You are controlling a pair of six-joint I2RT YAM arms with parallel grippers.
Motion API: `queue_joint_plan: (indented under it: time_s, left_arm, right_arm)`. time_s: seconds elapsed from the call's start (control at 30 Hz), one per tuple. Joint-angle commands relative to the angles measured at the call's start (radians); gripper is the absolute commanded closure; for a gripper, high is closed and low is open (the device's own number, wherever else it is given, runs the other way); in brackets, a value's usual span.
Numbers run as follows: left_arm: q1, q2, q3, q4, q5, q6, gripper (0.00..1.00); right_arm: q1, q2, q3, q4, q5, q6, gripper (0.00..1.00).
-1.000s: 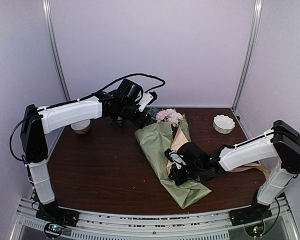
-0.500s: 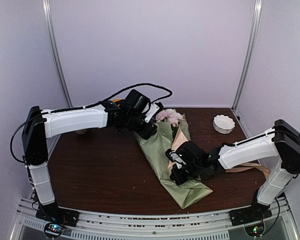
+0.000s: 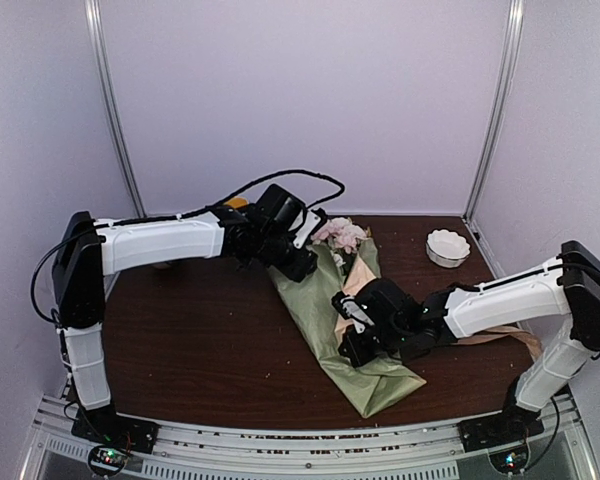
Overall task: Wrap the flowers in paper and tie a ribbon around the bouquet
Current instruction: Fold the two-thirds-folded wrapping paper at the center of the board.
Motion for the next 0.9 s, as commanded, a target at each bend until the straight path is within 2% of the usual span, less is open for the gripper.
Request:
queue_joint_plan:
  time_s: [0.0, 0.27, 0.6, 0.87]
  left_arm:
    - [0.002, 0.012, 0.044, -0.009, -0.006, -0.039, 0.44]
    - [0.004, 0.040, 0.044, -0.014, -0.021, -0.033, 0.44]
    - [0.007, 0.177, 0.200, -0.009, -0.027, 0.006, 0.43]
    - [0.012, 0.340, 0.364, -0.064, -0.007, 0.044, 0.43]
  right_arm:
    - [0.012, -0.045, -0.003, 0.001, 0.031, 0.007, 1.00]
    - [0.013, -0.088, -0.039, 0.041, 0.074, 0.013, 1.00]
    - [0.013, -0.115, -0.037, 0.025, 0.094, 0.010, 1.00]
    - [0.024, -0.148, 0.041, -0.100, 0.155, -0.071, 1.00]
